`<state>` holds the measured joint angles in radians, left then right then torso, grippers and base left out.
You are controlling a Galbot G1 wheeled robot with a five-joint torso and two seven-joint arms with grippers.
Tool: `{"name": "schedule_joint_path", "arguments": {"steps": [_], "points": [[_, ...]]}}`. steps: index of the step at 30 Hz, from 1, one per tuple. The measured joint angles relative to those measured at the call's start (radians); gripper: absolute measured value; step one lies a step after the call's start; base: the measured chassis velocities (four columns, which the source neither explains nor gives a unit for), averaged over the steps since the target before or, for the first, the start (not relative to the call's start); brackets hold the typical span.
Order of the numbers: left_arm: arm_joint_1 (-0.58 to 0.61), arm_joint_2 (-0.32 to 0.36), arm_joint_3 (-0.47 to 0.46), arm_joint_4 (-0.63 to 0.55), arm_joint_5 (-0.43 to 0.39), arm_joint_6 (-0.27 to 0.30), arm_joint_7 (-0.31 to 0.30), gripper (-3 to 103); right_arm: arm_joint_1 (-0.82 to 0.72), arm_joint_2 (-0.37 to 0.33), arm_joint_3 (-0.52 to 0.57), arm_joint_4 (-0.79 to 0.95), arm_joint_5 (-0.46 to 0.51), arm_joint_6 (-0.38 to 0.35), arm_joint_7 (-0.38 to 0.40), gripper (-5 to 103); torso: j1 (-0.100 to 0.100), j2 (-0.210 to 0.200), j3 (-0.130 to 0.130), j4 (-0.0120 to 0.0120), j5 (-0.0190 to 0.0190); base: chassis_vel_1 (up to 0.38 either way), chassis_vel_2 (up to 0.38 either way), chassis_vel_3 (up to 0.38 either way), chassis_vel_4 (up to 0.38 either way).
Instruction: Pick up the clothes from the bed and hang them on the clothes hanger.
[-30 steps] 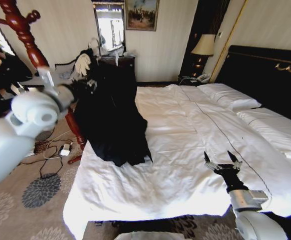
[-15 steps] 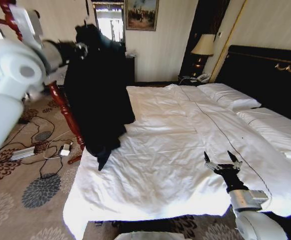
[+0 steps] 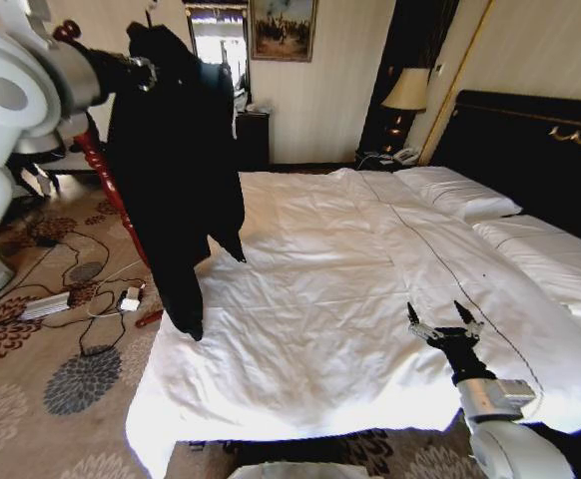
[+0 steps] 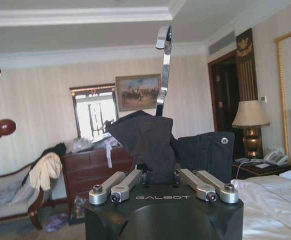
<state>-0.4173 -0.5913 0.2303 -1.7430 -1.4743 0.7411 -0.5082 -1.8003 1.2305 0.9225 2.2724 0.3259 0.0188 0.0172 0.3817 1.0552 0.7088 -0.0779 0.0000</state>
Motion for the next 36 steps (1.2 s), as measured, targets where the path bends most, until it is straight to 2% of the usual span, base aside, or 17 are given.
{"name": "schedule_joint_path", "arguments": {"steps": [3, 9, 13, 15, 17, 19, 22, 29, 31, 33, 36], "points": [[-0.009, -0.053, 0.032, 0.12, -0.037, 0.0, 0.01, 17, 0.0, 0.0, 0.0, 0.0, 0.0, 0.0, 0.0, 100, 0.0, 0.0, 0.0, -0.0001, -0.0003, 0.0, 0.0, 0.0, 0.0], [-0.006, -0.102, 0.039, 0.192, -0.038, -0.003, 0.009, 17, 0.0, 0.0, 0.0, 0.0, 0.0, 0.0, 0.0, 100, 0.0, 0.0, 0.0, -0.0003, 0.0001, 0.0, 0.0, 0.0, 0.0], [-0.011, -0.139, 0.047, 0.25, -0.004, -0.003, 0.029, 17, 0.0, 0.0, 0.0, 0.0, 0.0, 0.0, 0.0, 100, 0.0, 0.0, 0.0, 0.0003, -0.0001, 0.0, 0.0, 0.0, 0.0], [-0.013, -0.165, 0.047, 0.296, 0.049, -0.003, 0.052, 16, 0.0, 0.0, 0.0, 0.0, 0.0, 0.0, 0.0, 100, 0.0, 0.0, 0.0, -0.0001, 0.0001, 0.0, 0.0, 0.0, 0.0], [-0.02, -0.193, 0.047, 0.344, 0.085, -0.004, 0.073, 16, 0.0, 0.0, 0.0, 0.0, 0.0, 0.0, 0.0, 100, 0.0, 0.0, 0.0, 0.0001, 0.0, 0.0, 0.0, 0.0, 0.0], [-0.038, -0.25, 0.043, 0.433, 0.111, -0.004, 0.093, 16, 0.0, 0.0, 0.0, 0.0, 0.0, 0.0, 0.0, 100, 0.0, 0.0, 0.0, 0.0, -0.0001, 0.0, 0.0, 0.0, 0.0], [-0.046, -0.284, 0.048, 0.481, 0.129, -0.007, 0.112, 16, 0.0, 0.0, 0.0, 0.0, 0.0, 0.0, 0.0, 100, 0.0, 0.0, 0.0, 0.0, 0.0003, 0.0, 0.0, 0.0, 0.0], [-0.058, -0.428, 0.073, 0.686, 0.19, -0.062, 0.174, 16, 0.0, 0.0, 0.0, 0.0, 0.0, 0.0, 0.0, 100, 0.0, 0.0, 0.0, -0.0005, 0.0002, 0.0, 0.0, 0.0, 0.0], [-0.07, -0.446, 0.084, 0.727, 0.194, -0.067, 0.18, 16, 0.0, 0.0, 0.0, 0.0, 0.0, 0.0, 0.0, 100, 0.0, 0.0, 0.0, -0.0006, 0.0003, 0.0, 0.0, 0.0, 0.0], [-0.099, -0.481, 0.101, 0.826, 0.225, -0.092, 0.218, 16, 0.0, 0.0, 0.0, 0.0, 0.0, 0.0, 0.0, 100, 0.0, 0.0, 0.0, -0.0003, 0.0002, 0.0, 0.0, 0.0, 0.0], [-0.119, -0.5, 0.117, 0.895, 0.254, -0.114, 0.251, 16, 0.0, 0.0, 0.0, 0.0, 0.0, 0.0, 0.0, 100, 0.0, 0.0, 0.0, 0.0002, 0.0, 0.0, 0.0, 0.0, 0.0]]}}
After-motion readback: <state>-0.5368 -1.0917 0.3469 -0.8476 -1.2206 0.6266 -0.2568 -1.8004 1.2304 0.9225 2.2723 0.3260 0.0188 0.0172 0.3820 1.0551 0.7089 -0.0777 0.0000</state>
